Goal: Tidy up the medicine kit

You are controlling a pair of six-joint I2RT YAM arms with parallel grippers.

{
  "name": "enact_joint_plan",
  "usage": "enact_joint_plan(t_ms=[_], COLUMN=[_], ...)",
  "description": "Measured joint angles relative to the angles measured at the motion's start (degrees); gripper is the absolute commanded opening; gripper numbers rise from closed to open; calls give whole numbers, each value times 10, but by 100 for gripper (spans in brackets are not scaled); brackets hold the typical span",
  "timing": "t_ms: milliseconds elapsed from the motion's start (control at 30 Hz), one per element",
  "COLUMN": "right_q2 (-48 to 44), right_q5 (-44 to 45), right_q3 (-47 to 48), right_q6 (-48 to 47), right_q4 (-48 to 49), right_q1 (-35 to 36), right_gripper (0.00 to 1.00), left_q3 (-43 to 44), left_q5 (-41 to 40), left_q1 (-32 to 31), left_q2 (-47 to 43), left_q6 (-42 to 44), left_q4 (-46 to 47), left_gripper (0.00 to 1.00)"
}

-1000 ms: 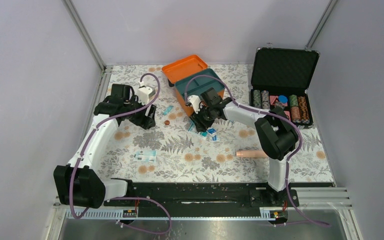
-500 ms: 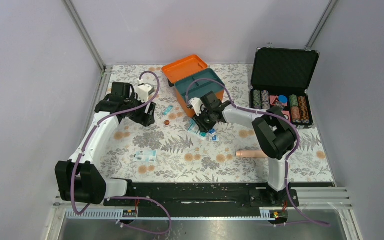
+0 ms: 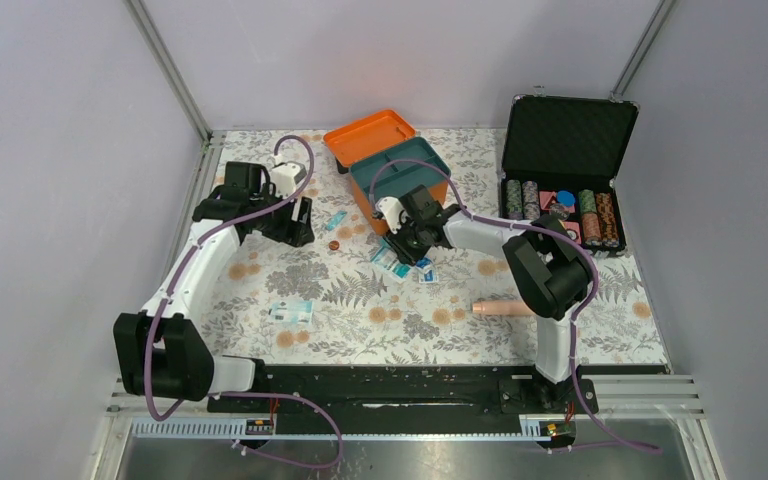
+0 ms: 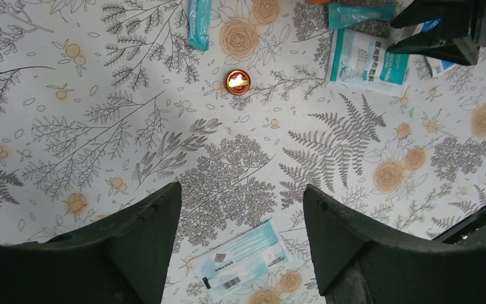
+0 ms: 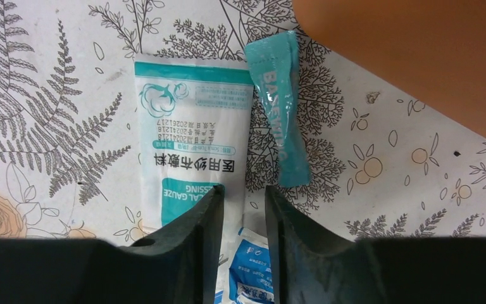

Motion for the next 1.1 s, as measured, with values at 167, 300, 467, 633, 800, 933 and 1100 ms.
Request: enact_joint_plan(t_ms=[167, 300, 467, 633, 800, 933, 1100], right_q2=[0, -4, -14, -32, -37, -37, -37], right_q5=[6, 17, 33, 34, 35, 43, 40], right_q3=[-1, -6, -16, -39, -48, -51, -55], right_q6=[4, 12, 30, 42, 42, 43, 38], right_q4=[3, 6, 4, 1, 5, 15, 21], right_q1=[4, 9, 20, 37, 49, 53, 64], right_gripper=[42, 45, 53, 70, 55, 36, 23], left_q3=[-1, -2, -2, -2, -2, -2, -2], left_q5=[11, 11, 11, 11, 11, 11, 11], left_q1=[1, 3, 5, 5, 5, 5, 5], left_q2=[4, 4, 5, 13, 14, 14, 15], left_q6=[-41, -57, -86, -108, -116, -120, -137], left_q4=[15, 19, 35, 43, 44, 47, 59], left_gripper=[70, 70, 71, 71, 71, 71, 71])
